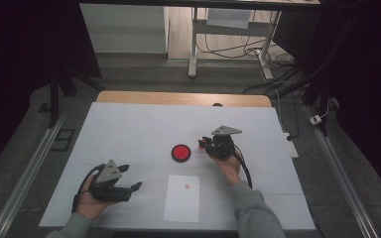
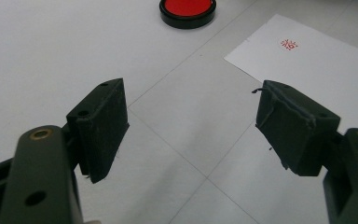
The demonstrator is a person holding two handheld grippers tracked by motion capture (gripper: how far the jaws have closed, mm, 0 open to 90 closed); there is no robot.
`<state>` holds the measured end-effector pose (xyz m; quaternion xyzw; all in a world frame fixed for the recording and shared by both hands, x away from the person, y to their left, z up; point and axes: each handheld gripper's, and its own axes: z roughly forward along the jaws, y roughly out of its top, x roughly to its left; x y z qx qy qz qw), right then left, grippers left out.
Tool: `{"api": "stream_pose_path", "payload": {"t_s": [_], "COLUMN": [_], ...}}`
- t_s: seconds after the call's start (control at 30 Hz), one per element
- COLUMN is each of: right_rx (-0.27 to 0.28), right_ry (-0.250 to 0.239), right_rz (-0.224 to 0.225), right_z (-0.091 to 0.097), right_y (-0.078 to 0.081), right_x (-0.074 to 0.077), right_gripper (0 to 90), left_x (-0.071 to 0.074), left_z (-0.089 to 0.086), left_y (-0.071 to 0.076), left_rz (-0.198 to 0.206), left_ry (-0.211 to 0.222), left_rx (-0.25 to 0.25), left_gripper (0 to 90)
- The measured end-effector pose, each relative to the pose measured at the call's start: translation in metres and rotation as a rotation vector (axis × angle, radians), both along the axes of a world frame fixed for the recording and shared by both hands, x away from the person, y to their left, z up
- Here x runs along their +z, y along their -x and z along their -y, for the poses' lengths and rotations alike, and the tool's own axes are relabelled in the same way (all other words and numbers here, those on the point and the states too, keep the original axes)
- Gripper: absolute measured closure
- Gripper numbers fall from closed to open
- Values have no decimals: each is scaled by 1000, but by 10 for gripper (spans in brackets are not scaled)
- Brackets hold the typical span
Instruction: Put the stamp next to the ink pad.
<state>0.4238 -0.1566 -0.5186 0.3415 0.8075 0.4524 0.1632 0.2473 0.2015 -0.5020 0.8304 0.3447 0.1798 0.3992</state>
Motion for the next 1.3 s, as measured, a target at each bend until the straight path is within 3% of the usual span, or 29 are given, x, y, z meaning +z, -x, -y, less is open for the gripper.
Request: {"api": "stream_pose_path", "payload": {"t_s": [0.37,0.83,1.03,1.3], "right_rx": [-4,2,-5,-1], "right_ry": [32,49,40,-11], "right_rz": [-7,2,-13,-2], "right_z": [-3,-4,-4,1], "right_y": [-2,-1,0,2], "right_x": [-10,-11,-10,-3], "right_gripper": [720,709,564,491], "left_x": [0,0,-1,-1], "left_z": [0,-1,-1,-1], "left_y": [0,0,-1,-1], "left_rz": [-2,-1,-1,-1], "left_ry": [0,-2,-4,-4], "left_rx": [-1,2,2,3], "left_gripper": [249,246,246,245]}}
